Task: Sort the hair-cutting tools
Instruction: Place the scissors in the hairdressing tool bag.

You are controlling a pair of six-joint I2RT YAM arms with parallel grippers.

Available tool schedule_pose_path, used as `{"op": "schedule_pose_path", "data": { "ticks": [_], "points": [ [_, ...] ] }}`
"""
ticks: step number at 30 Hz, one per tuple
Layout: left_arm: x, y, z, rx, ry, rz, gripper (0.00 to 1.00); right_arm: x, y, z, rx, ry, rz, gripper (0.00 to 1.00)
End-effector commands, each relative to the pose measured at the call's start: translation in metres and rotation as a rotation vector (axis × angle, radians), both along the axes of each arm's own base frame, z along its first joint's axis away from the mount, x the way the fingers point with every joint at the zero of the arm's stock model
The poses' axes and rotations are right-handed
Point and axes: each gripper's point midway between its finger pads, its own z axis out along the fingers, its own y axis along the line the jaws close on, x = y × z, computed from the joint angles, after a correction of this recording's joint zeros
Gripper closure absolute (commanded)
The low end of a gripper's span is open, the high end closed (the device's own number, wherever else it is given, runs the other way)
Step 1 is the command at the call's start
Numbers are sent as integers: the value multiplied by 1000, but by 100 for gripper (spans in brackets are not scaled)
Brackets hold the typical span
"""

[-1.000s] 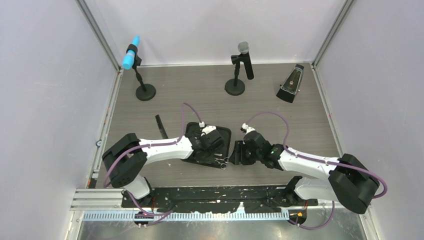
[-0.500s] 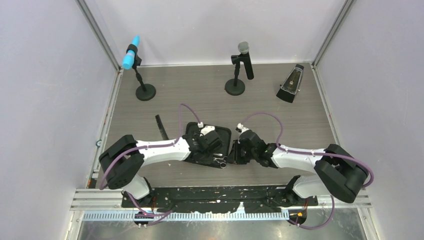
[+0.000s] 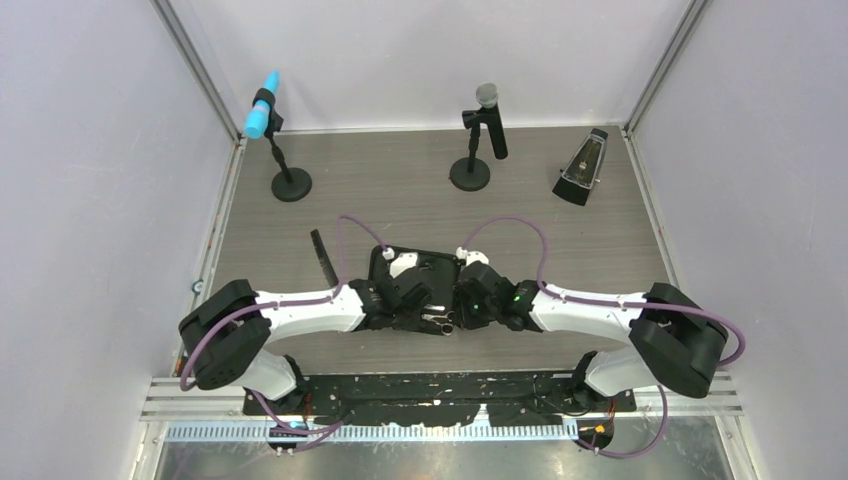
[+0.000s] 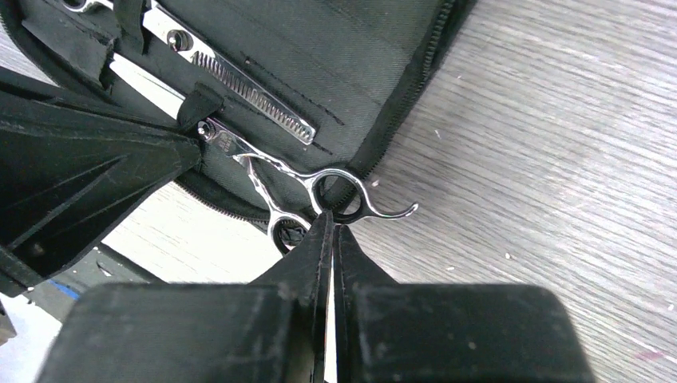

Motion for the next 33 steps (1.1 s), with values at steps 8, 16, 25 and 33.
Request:
{"op": "schedule_pose_path", "data": {
  "ticks": [8,16,25,33],
  "points": [
    [19,-4,13,-76,-92,72,100,8,4,25,52,-77,-61,83],
    [19,-5,13,-78,-90,67,100,10,-5,37,124,-71,-145,55],
    [19,-5,14,-92,-98,69,100,14,5,18,95,-33,-115,57],
    [20,-12,18,-115,-114,45,100,13,31,8,85,-16,-31,68]
  ]
}}
